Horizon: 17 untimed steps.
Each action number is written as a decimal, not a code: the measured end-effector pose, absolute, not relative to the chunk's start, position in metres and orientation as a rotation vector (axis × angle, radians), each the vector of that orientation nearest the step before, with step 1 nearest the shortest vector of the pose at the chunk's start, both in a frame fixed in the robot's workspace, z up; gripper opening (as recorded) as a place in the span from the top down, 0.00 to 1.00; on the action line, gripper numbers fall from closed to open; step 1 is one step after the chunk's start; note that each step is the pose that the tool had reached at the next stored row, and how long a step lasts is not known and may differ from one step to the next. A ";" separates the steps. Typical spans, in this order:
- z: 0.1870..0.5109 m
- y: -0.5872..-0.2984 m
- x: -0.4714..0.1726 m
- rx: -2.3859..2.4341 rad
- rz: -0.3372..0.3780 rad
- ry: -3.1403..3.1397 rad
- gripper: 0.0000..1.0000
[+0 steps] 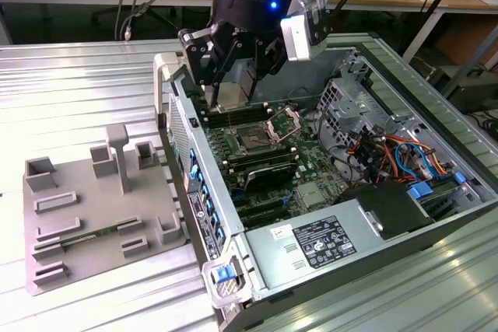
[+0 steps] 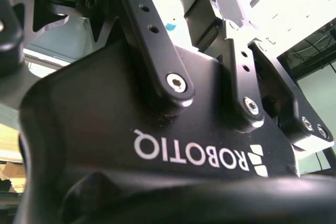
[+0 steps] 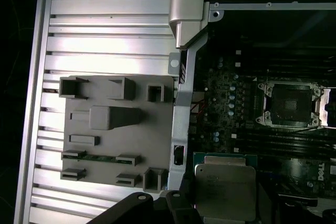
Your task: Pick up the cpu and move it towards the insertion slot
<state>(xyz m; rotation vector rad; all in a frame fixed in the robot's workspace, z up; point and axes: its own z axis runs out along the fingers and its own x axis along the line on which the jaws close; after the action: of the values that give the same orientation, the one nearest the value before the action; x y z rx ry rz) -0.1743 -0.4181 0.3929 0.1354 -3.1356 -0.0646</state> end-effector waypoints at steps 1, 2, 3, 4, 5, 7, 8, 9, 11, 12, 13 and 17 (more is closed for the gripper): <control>0.393 -0.418 -0.173 0.135 -0.065 -3.136 0.45; 0.393 -0.418 -0.173 0.135 -0.065 -3.136 0.45; 0.393 -0.418 -0.172 0.135 -0.065 -3.136 0.45; 0.393 -0.418 -0.171 0.135 -0.065 -3.136 0.45; 0.393 -0.418 -0.171 0.135 -0.065 -3.136 0.45; 0.393 -0.418 -0.170 0.135 -0.065 -3.136 0.45; 0.393 -0.418 -0.169 0.135 -0.065 -3.136 0.45; 0.393 -0.418 -0.168 0.135 -0.065 -3.136 0.45; 0.393 -0.418 -0.166 0.135 -0.065 -3.136 0.45; 0.393 -0.418 -0.166 0.135 -0.065 -3.136 0.45; 0.393 -0.418 -0.165 0.135 -0.065 -3.136 0.45; 0.393 -0.418 -0.161 0.135 -0.065 -3.136 0.45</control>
<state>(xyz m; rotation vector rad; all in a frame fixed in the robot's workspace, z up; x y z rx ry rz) -0.1611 -0.4181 0.3928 0.1353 -3.1355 -0.0646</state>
